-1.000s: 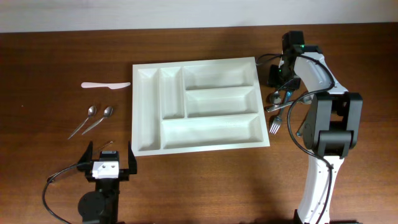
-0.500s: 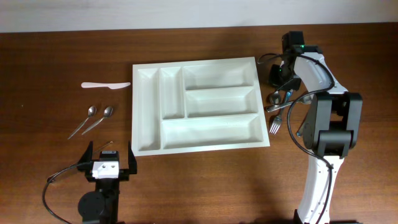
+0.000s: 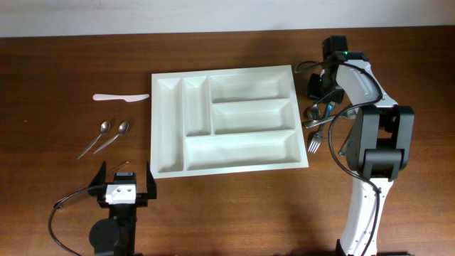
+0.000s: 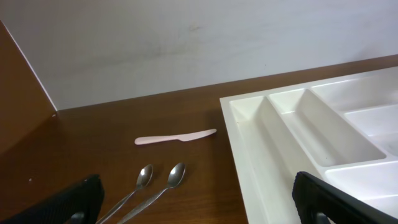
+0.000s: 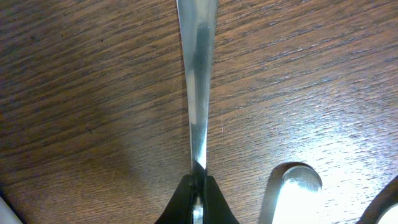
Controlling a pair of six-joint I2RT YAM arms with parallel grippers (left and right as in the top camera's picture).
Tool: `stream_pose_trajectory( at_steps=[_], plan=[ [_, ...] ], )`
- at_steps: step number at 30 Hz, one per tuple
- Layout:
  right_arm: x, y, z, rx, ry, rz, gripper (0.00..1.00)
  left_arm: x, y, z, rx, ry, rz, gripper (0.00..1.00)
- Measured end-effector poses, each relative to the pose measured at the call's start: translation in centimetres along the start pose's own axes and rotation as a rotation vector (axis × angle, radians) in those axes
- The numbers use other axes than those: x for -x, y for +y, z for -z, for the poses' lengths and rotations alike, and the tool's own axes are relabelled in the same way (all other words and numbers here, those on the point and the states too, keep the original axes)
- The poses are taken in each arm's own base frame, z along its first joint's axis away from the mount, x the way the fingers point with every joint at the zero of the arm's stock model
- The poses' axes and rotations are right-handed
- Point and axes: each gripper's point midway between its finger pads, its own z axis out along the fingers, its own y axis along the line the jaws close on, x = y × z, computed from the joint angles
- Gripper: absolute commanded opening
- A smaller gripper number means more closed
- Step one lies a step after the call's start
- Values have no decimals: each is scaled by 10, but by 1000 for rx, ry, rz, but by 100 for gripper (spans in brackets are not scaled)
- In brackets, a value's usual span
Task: Pack container
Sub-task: 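Lower the right gripper and grasp the large metal spoon's handle, then carry the spoon over the tray's upper-right compartment and lower it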
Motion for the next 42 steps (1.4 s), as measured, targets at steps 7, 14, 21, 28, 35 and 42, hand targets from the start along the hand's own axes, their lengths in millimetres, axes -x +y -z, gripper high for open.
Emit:
stream_pose_trajectory(
  at_steps=[7,14,21,28,35,42],
  plan=[
    [-4,-3,1,-14,19,10,4,0,0,0,0,0,0,99],
    [6,-1,16,-21,6,18,4,0,0,0,0,0,0,99],
    [31,6,47,-5,-61,51,4,0,0,0,0,0,0,99],
    [46,13,77,5,-110,151,4,0,0,0,0,0,0,99],
    [58,43,112,50,-185,340,4,0,0,0,0,0,0,99],
    [37,122,129,151,-239,686,4,0,0,0,0,0,0,99]
  ],
)
